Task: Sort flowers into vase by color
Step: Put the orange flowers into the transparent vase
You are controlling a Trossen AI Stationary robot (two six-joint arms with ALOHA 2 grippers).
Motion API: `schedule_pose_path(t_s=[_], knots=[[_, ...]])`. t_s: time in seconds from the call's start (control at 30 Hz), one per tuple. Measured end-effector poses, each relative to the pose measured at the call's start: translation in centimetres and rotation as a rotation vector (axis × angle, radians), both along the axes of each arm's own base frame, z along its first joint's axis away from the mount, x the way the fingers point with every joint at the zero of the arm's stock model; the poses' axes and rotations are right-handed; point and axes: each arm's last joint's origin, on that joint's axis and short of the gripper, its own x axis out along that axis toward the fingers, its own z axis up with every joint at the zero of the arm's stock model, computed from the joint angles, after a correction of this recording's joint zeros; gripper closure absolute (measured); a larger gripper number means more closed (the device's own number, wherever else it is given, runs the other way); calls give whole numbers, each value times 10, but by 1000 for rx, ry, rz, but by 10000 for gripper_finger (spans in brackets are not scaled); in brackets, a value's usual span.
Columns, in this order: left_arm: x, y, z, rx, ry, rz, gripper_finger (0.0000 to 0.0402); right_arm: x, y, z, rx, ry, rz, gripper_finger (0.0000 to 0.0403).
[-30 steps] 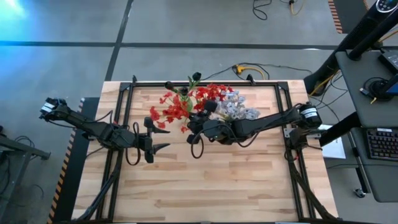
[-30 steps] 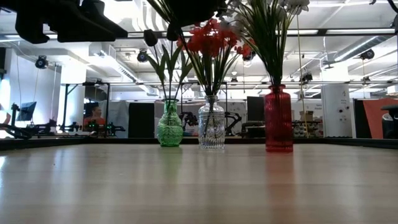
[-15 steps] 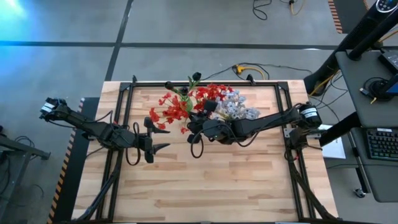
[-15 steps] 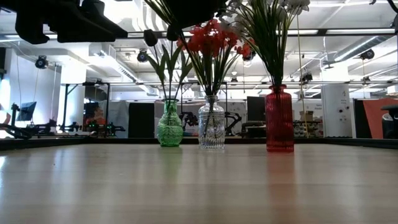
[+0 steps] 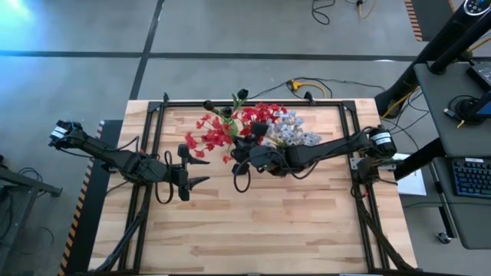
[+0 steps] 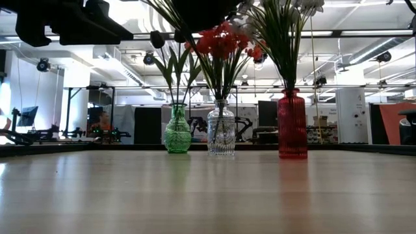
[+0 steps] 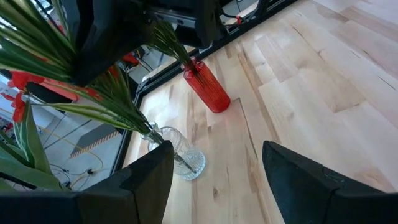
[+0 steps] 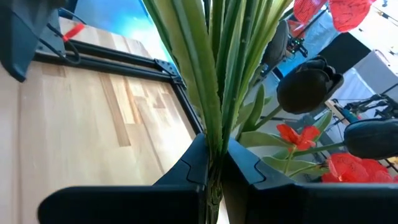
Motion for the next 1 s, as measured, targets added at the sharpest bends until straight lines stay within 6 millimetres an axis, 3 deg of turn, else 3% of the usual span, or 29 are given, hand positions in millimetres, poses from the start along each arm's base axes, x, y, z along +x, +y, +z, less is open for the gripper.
schedule_pose_path(t_s=[0.6,1.0], knots=[[0,0,0,0,0,0,174,-2,-4,-19,-1,-7,0,388],[0,0,0,0,-1,0,174,-2,-4,-19,-7,-12,2,387]])
